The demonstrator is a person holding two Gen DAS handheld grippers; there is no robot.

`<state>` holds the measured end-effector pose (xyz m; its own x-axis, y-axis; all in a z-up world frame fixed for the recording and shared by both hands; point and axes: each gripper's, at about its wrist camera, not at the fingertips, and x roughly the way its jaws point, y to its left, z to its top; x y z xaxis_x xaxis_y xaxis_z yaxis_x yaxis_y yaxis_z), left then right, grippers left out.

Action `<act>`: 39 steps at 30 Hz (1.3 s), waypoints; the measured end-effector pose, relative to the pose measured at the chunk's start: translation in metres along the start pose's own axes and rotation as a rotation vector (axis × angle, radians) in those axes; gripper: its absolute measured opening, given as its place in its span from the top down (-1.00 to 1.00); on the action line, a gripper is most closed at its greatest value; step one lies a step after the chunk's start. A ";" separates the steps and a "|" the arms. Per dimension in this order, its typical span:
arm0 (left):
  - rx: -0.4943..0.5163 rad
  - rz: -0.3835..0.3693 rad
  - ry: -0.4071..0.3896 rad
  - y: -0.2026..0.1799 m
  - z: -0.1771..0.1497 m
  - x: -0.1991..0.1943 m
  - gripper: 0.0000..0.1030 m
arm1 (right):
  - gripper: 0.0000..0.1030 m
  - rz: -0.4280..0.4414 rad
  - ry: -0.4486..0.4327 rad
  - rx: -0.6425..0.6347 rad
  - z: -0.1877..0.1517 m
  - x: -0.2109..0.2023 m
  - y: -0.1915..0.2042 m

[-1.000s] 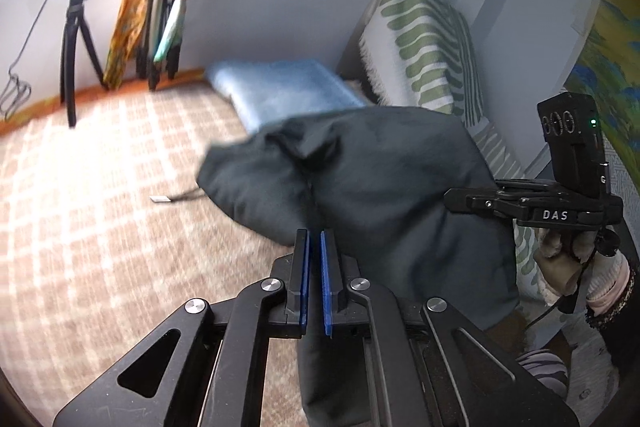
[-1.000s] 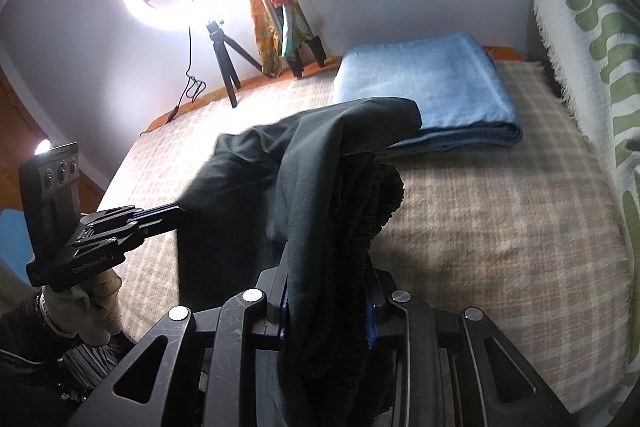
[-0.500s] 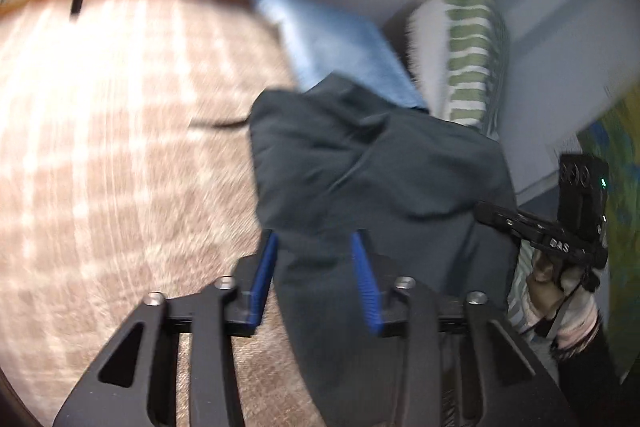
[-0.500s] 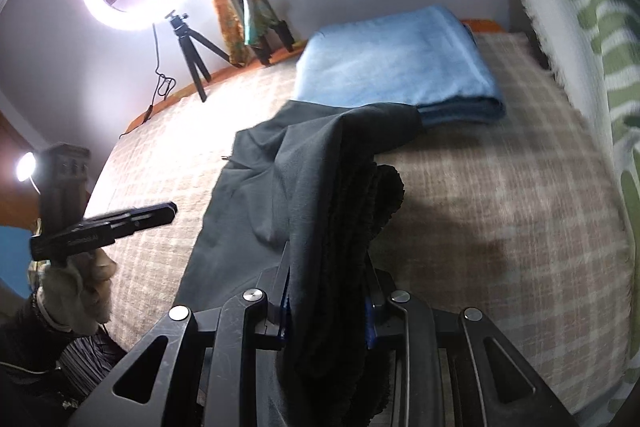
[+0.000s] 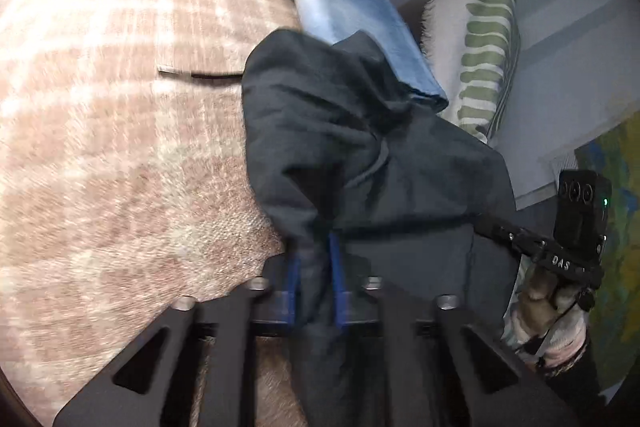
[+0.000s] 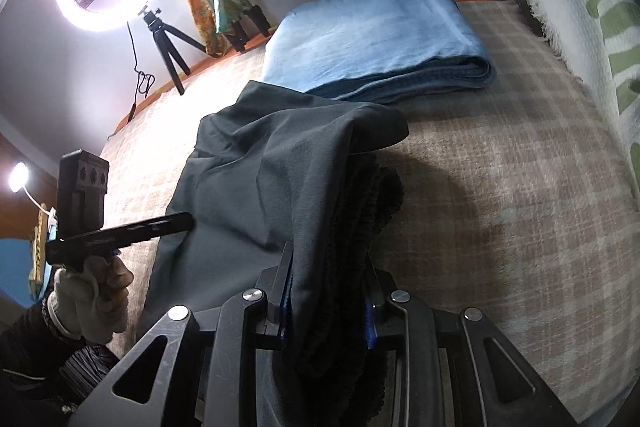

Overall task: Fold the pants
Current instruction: 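Lift and carry the trouser bundle with both tools toward the blue towel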

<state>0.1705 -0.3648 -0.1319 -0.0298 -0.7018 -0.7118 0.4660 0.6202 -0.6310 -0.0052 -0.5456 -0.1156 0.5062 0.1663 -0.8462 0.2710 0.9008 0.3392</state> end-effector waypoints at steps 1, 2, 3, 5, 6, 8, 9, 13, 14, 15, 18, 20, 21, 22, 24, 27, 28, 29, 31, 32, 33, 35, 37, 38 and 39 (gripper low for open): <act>-0.001 0.001 -0.006 0.000 0.001 -0.001 0.86 | 0.49 -0.005 -0.001 -0.005 0.000 -0.001 0.001; 0.012 0.009 -0.013 -0.002 0.000 -0.003 0.89 | 0.49 -0.011 -0.003 -0.010 -0.001 -0.003 0.003; 0.042 0.023 -0.027 -0.007 0.000 -0.008 0.91 | 0.49 -0.017 -0.006 -0.016 -0.001 -0.004 0.005; 0.083 0.038 -0.045 -0.018 0.002 -0.014 0.92 | 0.49 -0.028 -0.019 -0.025 -0.001 -0.008 0.010; 0.106 0.042 -0.056 -0.024 0.002 -0.019 0.93 | 0.49 -0.031 -0.027 -0.031 -0.001 -0.011 0.013; 0.138 0.038 -0.077 -0.033 0.004 -0.030 0.93 | 0.49 -0.037 -0.043 -0.053 0.000 -0.018 0.021; 0.161 0.039 -0.092 -0.039 0.005 -0.037 0.93 | 0.49 -0.043 -0.052 -0.068 0.001 -0.023 0.026; 0.223 0.037 -0.139 -0.059 0.009 -0.059 0.93 | 0.49 -0.057 -0.096 -0.116 0.010 -0.041 0.043; 0.236 0.039 -0.145 -0.064 0.012 -0.059 0.93 | 0.49 -0.061 -0.106 -0.128 0.014 -0.044 0.047; 0.253 0.043 -0.155 -0.068 0.015 -0.062 0.93 | 0.50 -0.069 -0.122 -0.142 0.019 -0.049 0.051; 0.292 0.050 -0.180 -0.078 0.026 -0.070 0.93 | 0.50 -0.078 -0.152 -0.156 0.033 -0.059 0.054; 0.307 0.055 -0.194 -0.082 0.035 -0.073 0.93 | 0.50 -0.087 -0.172 -0.164 0.042 -0.063 0.055; 0.313 0.056 -0.203 -0.084 0.042 -0.074 0.93 | 0.50 -0.093 -0.184 -0.170 0.048 -0.066 0.056; 0.317 0.057 -0.209 -0.085 0.047 -0.076 0.93 | 0.50 -0.097 -0.191 -0.173 0.052 -0.067 0.056; 0.330 0.065 -0.226 -0.092 0.058 -0.074 0.93 | 0.50 -0.107 -0.209 -0.177 0.063 -0.068 0.055; 0.363 0.086 -0.254 -0.103 0.077 -0.071 0.93 | 0.50 -0.120 -0.232 -0.179 0.080 -0.071 0.052; 0.372 0.092 -0.261 -0.106 0.082 -0.070 0.93 | 0.50 -0.128 -0.241 -0.185 0.085 -0.073 0.052; 0.383 0.098 -0.270 -0.109 0.087 -0.070 0.93 | 0.50 -0.141 -0.250 -0.190 0.094 -0.073 0.051; 0.403 0.108 -0.287 -0.116 0.099 -0.067 0.93 | 0.50 -0.155 -0.263 -0.191 0.108 -0.074 0.049; 0.413 0.111 -0.295 -0.120 0.106 -0.065 0.93 | 0.50 -0.161 -0.269 -0.193 0.117 -0.074 0.047; 0.420 0.116 -0.303 -0.123 0.113 -0.063 0.93 | 0.50 -0.167 -0.274 -0.194 0.125 -0.073 0.046; 0.426 0.118 -0.315 -0.124 0.123 -0.062 0.93 | 0.50 -0.177 -0.284 -0.197 0.140 -0.072 0.042; 0.428 0.118 -0.323 -0.126 0.136 -0.058 0.93 | 0.50 -0.174 -0.290 -0.195 0.157 -0.069 0.037; 0.429 0.119 -0.327 -0.125 0.143 -0.055 0.93 | 0.50 -0.174 -0.291 -0.193 0.163 -0.067 0.034; 0.429 0.117 -0.330 -0.125 0.146 -0.054 0.93 | 0.50 -0.177 -0.292 -0.191 0.172 -0.064 0.029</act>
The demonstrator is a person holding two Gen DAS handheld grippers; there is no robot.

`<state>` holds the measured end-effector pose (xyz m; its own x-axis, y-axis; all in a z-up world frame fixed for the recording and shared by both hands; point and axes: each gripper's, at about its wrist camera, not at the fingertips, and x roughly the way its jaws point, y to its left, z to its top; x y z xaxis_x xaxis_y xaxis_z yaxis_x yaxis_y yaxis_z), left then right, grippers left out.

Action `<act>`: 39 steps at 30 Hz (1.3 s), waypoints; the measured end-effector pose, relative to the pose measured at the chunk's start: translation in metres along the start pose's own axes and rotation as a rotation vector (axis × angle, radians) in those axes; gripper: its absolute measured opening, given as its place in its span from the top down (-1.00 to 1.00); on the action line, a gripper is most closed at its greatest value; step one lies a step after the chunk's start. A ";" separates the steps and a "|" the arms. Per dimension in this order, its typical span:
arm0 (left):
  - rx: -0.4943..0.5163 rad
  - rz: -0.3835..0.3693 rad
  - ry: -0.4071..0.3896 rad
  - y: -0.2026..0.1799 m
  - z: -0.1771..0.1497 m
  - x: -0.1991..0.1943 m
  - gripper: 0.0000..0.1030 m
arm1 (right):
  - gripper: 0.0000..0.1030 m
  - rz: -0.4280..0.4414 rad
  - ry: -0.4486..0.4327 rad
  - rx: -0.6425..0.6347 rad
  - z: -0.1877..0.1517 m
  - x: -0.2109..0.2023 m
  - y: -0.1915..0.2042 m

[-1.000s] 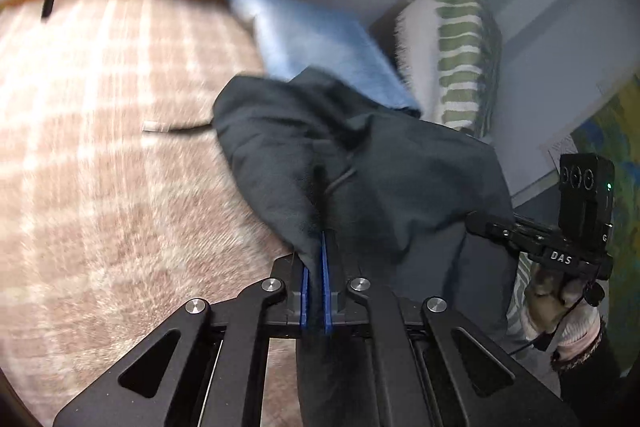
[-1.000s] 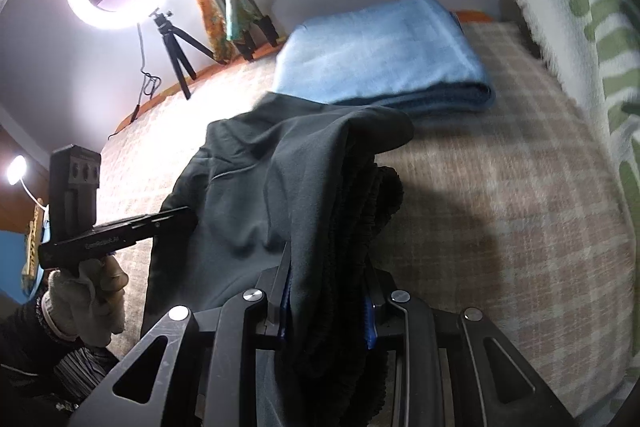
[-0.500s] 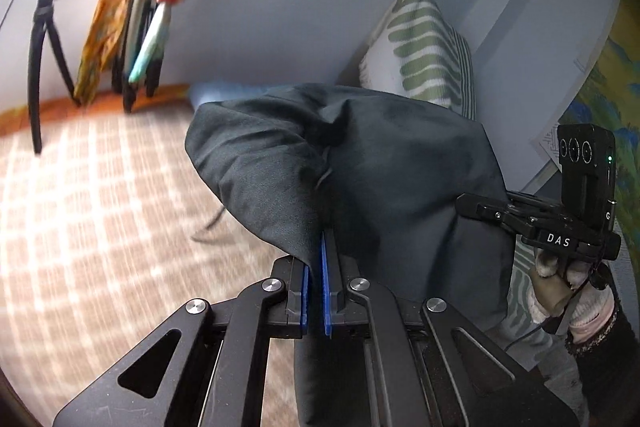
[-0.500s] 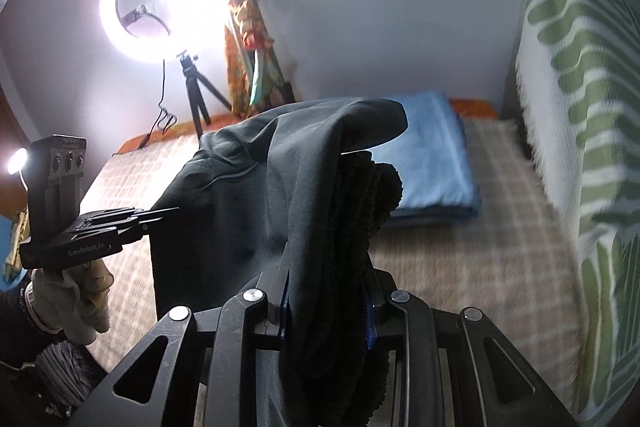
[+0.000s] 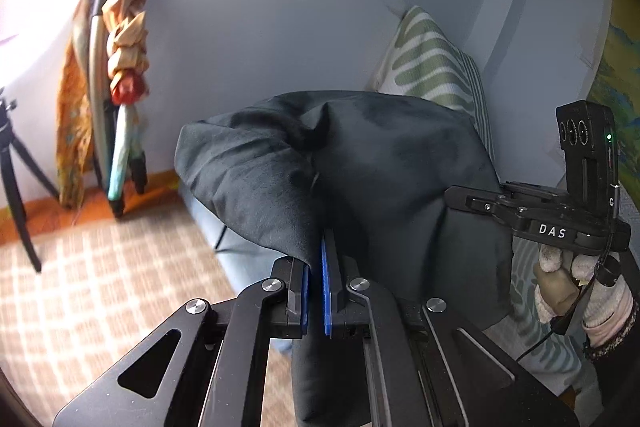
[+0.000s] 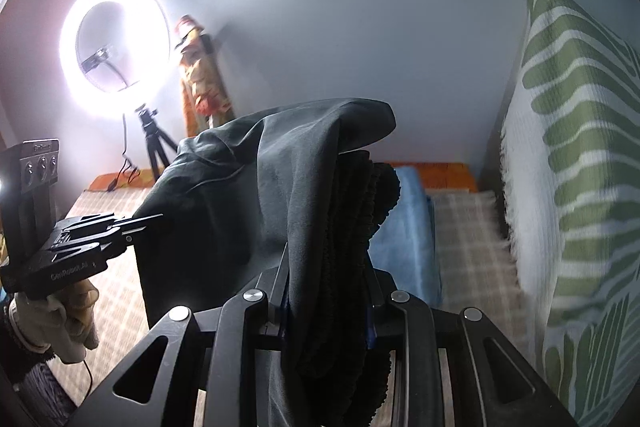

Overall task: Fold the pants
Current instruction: 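Lift and carry the trouser bundle with both tools toward the blue towel, then lower the bundle onto the blue towel and open both tools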

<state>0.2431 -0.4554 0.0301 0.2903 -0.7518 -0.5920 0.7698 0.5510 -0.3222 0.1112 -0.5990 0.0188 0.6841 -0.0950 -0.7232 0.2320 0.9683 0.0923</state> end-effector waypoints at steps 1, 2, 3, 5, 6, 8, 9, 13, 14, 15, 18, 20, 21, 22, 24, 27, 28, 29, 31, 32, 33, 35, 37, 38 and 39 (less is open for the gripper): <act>-0.001 0.001 0.000 0.002 0.004 0.006 0.93 | 0.50 -0.002 -0.001 0.002 0.004 0.005 -0.004; -0.003 0.004 0.002 0.003 0.008 0.012 0.93 | 0.50 -0.006 0.000 0.004 0.008 0.012 -0.009; -0.005 0.005 0.004 0.005 0.011 0.018 0.93 | 0.50 -0.009 0.004 0.007 0.011 0.018 -0.014; -0.008 0.012 0.013 0.009 0.015 0.031 0.93 | 0.50 -0.015 0.013 0.006 0.015 0.030 -0.021; -0.010 0.016 0.016 0.011 0.017 0.038 0.93 | 0.50 -0.019 0.019 0.002 0.017 0.039 -0.025; -0.017 0.020 0.026 0.016 0.018 0.051 0.93 | 0.50 -0.021 0.030 -0.003 0.020 0.053 -0.032; -0.018 0.025 0.030 0.018 0.019 0.056 0.93 | 0.50 -0.020 0.037 -0.003 0.022 0.063 -0.036; -0.017 0.052 0.058 0.026 0.017 0.080 0.93 | 0.50 -0.019 0.075 -0.008 0.023 0.094 -0.046; -0.019 0.061 0.070 0.029 0.017 0.085 0.93 | 0.50 -0.017 0.087 -0.007 0.021 0.100 -0.049; -0.023 0.069 0.083 0.031 0.016 0.091 0.93 | 0.50 -0.016 0.105 -0.006 0.019 0.109 -0.052; -0.047 0.096 0.109 0.040 0.013 0.102 0.91 | 0.47 -0.034 0.143 -0.003 0.013 0.126 -0.059; -0.061 0.114 0.128 0.045 0.014 0.108 0.76 | 0.33 -0.073 0.163 0.009 0.011 0.136 -0.065; -0.068 0.129 0.133 0.047 0.013 0.108 0.70 | 0.26 -0.098 0.177 0.023 0.010 0.140 -0.069; -0.074 0.134 0.129 0.050 0.013 0.107 0.66 | 0.16 -0.122 0.185 0.032 0.009 0.140 -0.073; -0.079 0.135 0.124 0.052 0.013 0.104 0.52 | 0.12 -0.136 0.181 0.043 0.008 0.139 -0.076; -0.083 0.141 0.114 0.054 0.013 0.100 0.21 | -0.01 -0.174 0.163 0.043 0.008 0.134 -0.075; -0.083 0.143 0.111 0.054 0.014 0.099 0.21 | -0.10 -0.186 0.156 0.042 0.009 0.133 -0.076; -0.080 0.143 0.111 0.054 0.014 0.098 0.21 | -0.19 -0.196 0.149 0.045 0.010 0.133 -0.076; -0.066 0.144 0.110 0.052 0.014 0.096 0.18 | -0.26 -0.216 0.140 0.052 0.010 0.128 -0.075; -0.062 0.147 0.108 0.052 0.014 0.096 0.14 | -0.26 -0.218 0.135 0.052 0.011 0.127 -0.074; -0.054 0.148 0.104 0.050 0.014 0.093 0.11 | -0.27 -0.223 0.130 0.050 0.011 0.125 -0.073; -0.048 0.150 0.100 0.049 0.013 0.090 0.09 | -0.30 -0.237 0.116 0.043 0.010 0.121 -0.070; -0.033 0.156 0.091 0.046 0.013 0.084 0.00 | -0.32 -0.241 0.096 0.048 0.010 0.113 -0.066; -0.025 0.159 0.084 0.044 0.013 0.080 -0.03 | -0.36 -0.238 0.086 0.053 0.010 0.109 -0.064; -0.015 0.161 0.076 0.042 0.013 0.075 -0.05 | -0.38 -0.233 0.077 0.060 0.009 0.104 -0.062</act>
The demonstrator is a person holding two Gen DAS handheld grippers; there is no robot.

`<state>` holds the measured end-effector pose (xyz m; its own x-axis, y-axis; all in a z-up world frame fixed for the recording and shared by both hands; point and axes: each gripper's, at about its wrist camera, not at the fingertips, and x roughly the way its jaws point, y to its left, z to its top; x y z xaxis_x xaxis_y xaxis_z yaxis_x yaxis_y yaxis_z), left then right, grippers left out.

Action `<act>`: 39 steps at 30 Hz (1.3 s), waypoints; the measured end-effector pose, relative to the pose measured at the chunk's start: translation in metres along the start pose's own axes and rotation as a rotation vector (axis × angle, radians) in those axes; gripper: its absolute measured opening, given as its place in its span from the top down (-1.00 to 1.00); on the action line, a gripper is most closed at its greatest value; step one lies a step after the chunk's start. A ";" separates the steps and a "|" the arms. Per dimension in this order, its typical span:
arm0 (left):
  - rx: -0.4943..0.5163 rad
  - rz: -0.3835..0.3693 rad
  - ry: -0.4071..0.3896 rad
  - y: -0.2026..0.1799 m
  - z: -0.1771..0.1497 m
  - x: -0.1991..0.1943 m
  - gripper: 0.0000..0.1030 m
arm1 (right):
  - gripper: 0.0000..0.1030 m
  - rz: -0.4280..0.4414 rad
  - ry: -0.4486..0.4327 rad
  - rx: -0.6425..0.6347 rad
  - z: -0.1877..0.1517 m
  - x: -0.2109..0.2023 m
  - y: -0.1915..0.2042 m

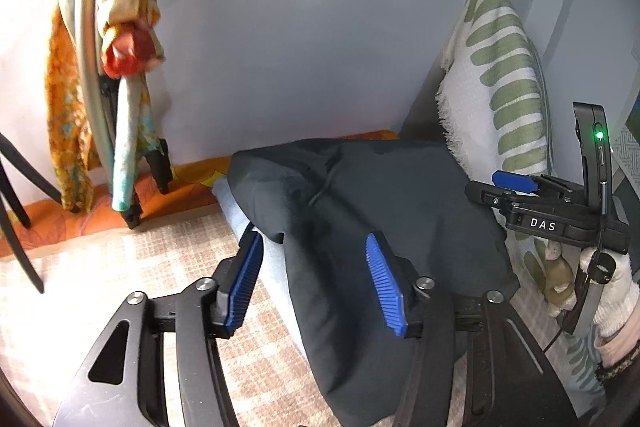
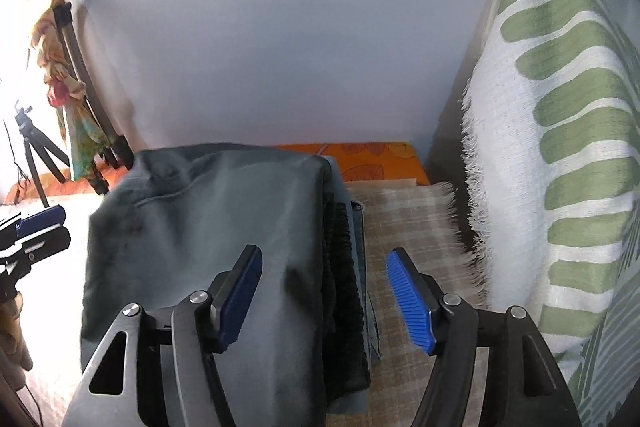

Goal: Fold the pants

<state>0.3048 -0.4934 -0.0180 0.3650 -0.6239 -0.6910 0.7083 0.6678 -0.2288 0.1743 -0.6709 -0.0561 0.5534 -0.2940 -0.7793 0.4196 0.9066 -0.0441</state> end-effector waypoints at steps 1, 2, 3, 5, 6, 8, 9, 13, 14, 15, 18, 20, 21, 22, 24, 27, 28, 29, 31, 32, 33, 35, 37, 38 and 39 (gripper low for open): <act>0.005 0.000 -0.004 0.000 0.000 -0.004 -0.05 | -0.41 0.000 -0.005 0.003 -0.001 -0.004 0.001; 0.010 0.001 -0.009 -0.002 -0.001 -0.008 -0.05 | -0.42 -0.002 -0.010 0.002 -0.003 -0.008 0.004; 0.012 0.002 -0.012 -0.002 -0.001 -0.012 -0.07 | -0.42 -0.008 -0.013 0.001 -0.005 -0.013 0.006; 0.012 0.000 -0.020 -0.004 -0.002 -0.022 -0.14 | -0.45 -0.014 -0.026 -0.006 -0.009 -0.023 0.011; 0.011 0.000 -0.024 -0.005 -0.003 -0.026 -0.15 | -0.47 -0.018 -0.033 -0.005 -0.012 -0.029 0.014; 0.011 0.001 -0.033 -0.007 -0.004 -0.037 -0.15 | -0.52 -0.010 -0.048 -0.002 -0.015 -0.040 0.015; 0.013 0.001 -0.037 -0.008 -0.005 -0.042 -0.15 | -0.52 -0.007 -0.057 0.006 -0.018 -0.048 0.017; 0.027 0.002 -0.057 -0.014 -0.012 -0.070 -0.18 | -0.58 -0.010 -0.087 0.005 -0.026 -0.076 0.025; 0.028 0.002 -0.061 -0.015 -0.014 -0.075 -0.23 | -0.61 -0.011 -0.093 0.001 -0.028 -0.083 0.028; 0.031 0.003 -0.070 -0.016 -0.017 -0.083 -0.28 | -0.63 -0.010 -0.104 -0.004 -0.032 -0.092 0.032; 0.047 0.012 -0.090 -0.021 -0.025 -0.101 -0.31 | -0.66 0.000 -0.125 0.004 -0.040 -0.112 0.041; 0.061 0.017 -0.099 -0.025 -0.030 -0.114 -0.35 | -0.70 0.011 -0.135 0.018 -0.046 -0.124 0.045; 0.064 0.018 -0.103 -0.026 -0.033 -0.119 -0.37 | -0.72 0.016 -0.143 0.023 -0.051 -0.130 0.048; 0.067 0.018 -0.108 -0.027 -0.035 -0.125 -0.37 | -0.76 0.019 -0.147 0.024 -0.054 -0.135 0.051; 0.072 0.022 -0.119 -0.029 -0.042 -0.137 -0.41 | -0.81 0.016 -0.158 0.028 -0.063 -0.146 0.057; 0.090 0.034 -0.131 -0.032 -0.050 -0.150 -0.45 | -0.84 0.014 -0.174 0.031 -0.076 -0.159 0.066; 0.098 0.037 -0.136 -0.033 -0.054 -0.156 -0.46 | -0.86 0.009 -0.179 0.031 -0.080 -0.163 0.069; 0.103 0.036 -0.140 -0.034 -0.057 -0.162 -0.48 | -0.90 0.004 -0.183 0.030 -0.084 -0.167 0.072; 0.109 0.035 -0.150 -0.035 -0.064 -0.171 -0.49 | -0.93 -0.009 -0.197 0.023 -0.093 -0.175 0.080; 0.110 0.032 -0.154 -0.036 -0.068 -0.176 -0.50 | -0.93 -0.016 -0.203 0.026 -0.097 -0.180 0.084; 0.109 0.027 -0.158 -0.035 -0.073 -0.181 -0.54 | -0.94 -0.018 -0.210 0.035 -0.103 -0.185 0.088; 0.113 0.029 -0.161 -0.034 -0.081 -0.188 -0.55 | -0.97 -0.021 -0.218 0.050 -0.112 -0.193 0.095; 0.119 0.030 -0.161 -0.033 -0.089 -0.194 -0.55 | -1.00 -0.033 -0.223 0.061 -0.121 -0.200 0.102; 0.121 0.030 -0.163 -0.032 -0.094 -0.197 -0.55 | -1.00 -0.041 -0.228 0.064 -0.126 -0.203 0.105; 0.122 0.030 -0.161 -0.031 -0.099 -0.200 -0.55 | -1.00 -0.051 -0.231 0.071 -0.130 -0.205 0.108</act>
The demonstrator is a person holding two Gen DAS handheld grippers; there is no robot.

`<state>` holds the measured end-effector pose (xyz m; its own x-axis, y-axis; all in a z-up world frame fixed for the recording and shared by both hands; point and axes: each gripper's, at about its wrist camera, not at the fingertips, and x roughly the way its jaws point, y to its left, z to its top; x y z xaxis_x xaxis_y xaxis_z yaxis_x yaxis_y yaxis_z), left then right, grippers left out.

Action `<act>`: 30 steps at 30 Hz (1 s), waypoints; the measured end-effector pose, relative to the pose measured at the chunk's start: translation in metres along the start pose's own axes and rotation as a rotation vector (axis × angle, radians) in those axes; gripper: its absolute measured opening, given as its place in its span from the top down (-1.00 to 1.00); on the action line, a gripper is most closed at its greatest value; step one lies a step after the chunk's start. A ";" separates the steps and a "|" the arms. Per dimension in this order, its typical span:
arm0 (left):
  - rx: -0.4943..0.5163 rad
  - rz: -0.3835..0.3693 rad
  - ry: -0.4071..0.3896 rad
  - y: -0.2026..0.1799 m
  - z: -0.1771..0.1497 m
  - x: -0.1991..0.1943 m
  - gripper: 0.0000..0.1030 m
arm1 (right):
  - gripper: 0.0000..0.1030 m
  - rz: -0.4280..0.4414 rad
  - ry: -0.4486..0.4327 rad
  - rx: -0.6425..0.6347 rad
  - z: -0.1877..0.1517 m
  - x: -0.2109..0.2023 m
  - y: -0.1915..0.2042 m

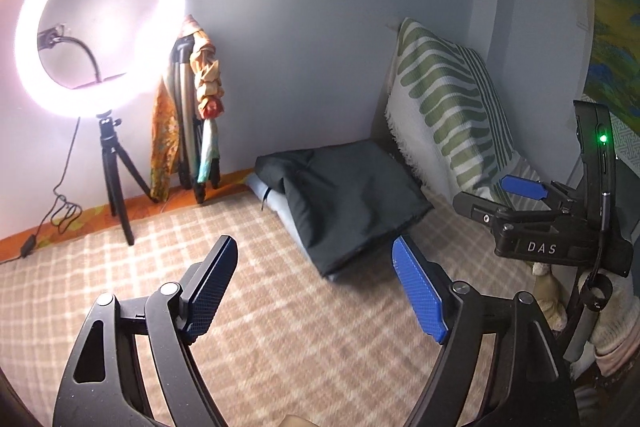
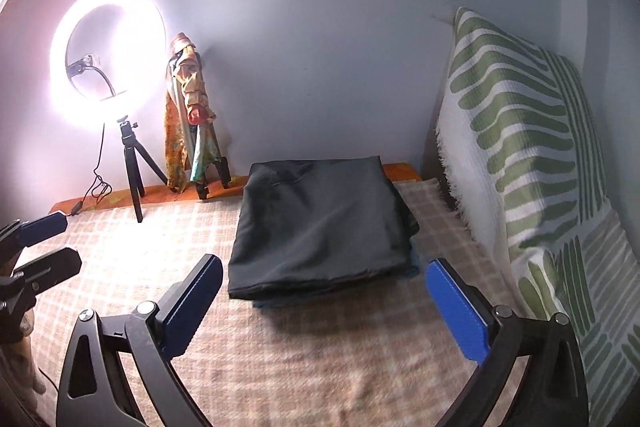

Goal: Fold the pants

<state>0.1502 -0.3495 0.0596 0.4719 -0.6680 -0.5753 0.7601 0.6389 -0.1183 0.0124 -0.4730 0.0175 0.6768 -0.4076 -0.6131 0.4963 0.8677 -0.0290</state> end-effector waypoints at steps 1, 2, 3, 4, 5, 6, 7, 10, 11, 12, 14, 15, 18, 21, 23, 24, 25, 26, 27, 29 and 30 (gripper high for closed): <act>0.004 0.001 0.002 0.001 -0.005 -0.003 -0.55 | -1.00 -0.011 0.001 0.005 -0.004 -0.003 0.003; 0.016 0.006 0.002 0.001 -0.010 -0.007 -0.55 | -1.00 -0.018 0.003 0.009 -0.007 -0.004 0.005; 0.027 0.010 0.001 0.000 -0.014 -0.010 -0.55 | -1.00 -0.027 0.004 0.015 -0.013 -0.006 0.008; 0.036 0.015 0.001 0.001 -0.019 -0.013 -0.55 | -1.00 -0.035 0.005 0.019 -0.016 -0.007 0.010; 0.040 0.014 0.005 0.001 -0.024 -0.016 -0.55 | -1.00 -0.043 0.007 0.023 -0.020 -0.007 0.012; 0.038 0.008 0.011 0.003 -0.027 -0.017 -0.55 | -1.00 -0.049 0.011 0.027 -0.024 -0.008 0.013; 0.032 0.000 0.019 0.005 -0.032 -0.019 -0.55 | -1.00 -0.050 0.013 0.030 -0.026 -0.007 0.014; 0.015 -0.005 0.029 0.011 -0.043 -0.021 -0.55 | -1.00 -0.048 0.012 0.052 -0.035 -0.005 0.016; 0.009 0.001 0.031 0.013 -0.046 -0.020 -0.55 | -1.00 -0.047 0.012 0.063 -0.038 -0.003 0.016; 0.005 0.008 0.032 0.015 -0.049 -0.020 -0.55 | -1.00 -0.046 0.012 0.068 -0.040 -0.002 0.017; 0.007 0.021 0.036 0.017 -0.053 -0.018 -0.55 | -1.00 -0.046 0.011 0.070 -0.040 0.001 0.019; 0.009 0.028 0.038 0.018 -0.054 -0.016 -0.55 | -1.00 -0.047 0.008 0.069 -0.041 0.001 0.020; 0.008 0.040 0.040 0.021 -0.055 -0.014 -0.55 | -1.00 -0.047 0.000 0.082 -0.043 0.004 0.021; -0.002 0.040 0.041 0.023 -0.056 -0.015 -0.56 | -1.00 -0.045 0.005 0.103 -0.046 0.009 0.020; 0.008 0.048 0.045 0.023 -0.056 -0.015 -0.56 | -1.00 -0.044 0.010 0.109 -0.046 0.012 0.020; 0.013 0.054 0.046 0.023 -0.057 -0.015 -0.58 | -1.00 -0.051 0.005 0.104 -0.046 0.012 0.021; 0.015 0.058 0.046 0.023 -0.057 -0.015 -0.59 | -1.00 -0.060 -0.001 0.099 -0.046 0.011 0.022; 0.017 0.061 0.045 0.023 -0.058 -0.016 -0.60 | -1.00 -0.070 -0.010 0.096 -0.045 0.009 0.022; 0.018 0.065 0.047 0.023 -0.058 -0.016 -0.61 | -1.00 -0.075 -0.017 0.100 -0.044 0.008 0.021; 0.019 0.073 0.049 0.024 -0.059 -0.016 -0.61 | -1.00 -0.076 -0.025 0.112 -0.043 0.006 0.020; 0.019 0.079 0.050 0.025 -0.060 -0.017 -0.61 | -1.00 -0.077 -0.030 0.116 -0.043 0.005 0.019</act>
<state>0.1344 -0.3000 0.0181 0.5080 -0.5959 -0.6220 0.7303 0.6808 -0.0558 0.0021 -0.4460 -0.0197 0.6492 -0.4817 -0.5886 0.6058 0.7954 0.0173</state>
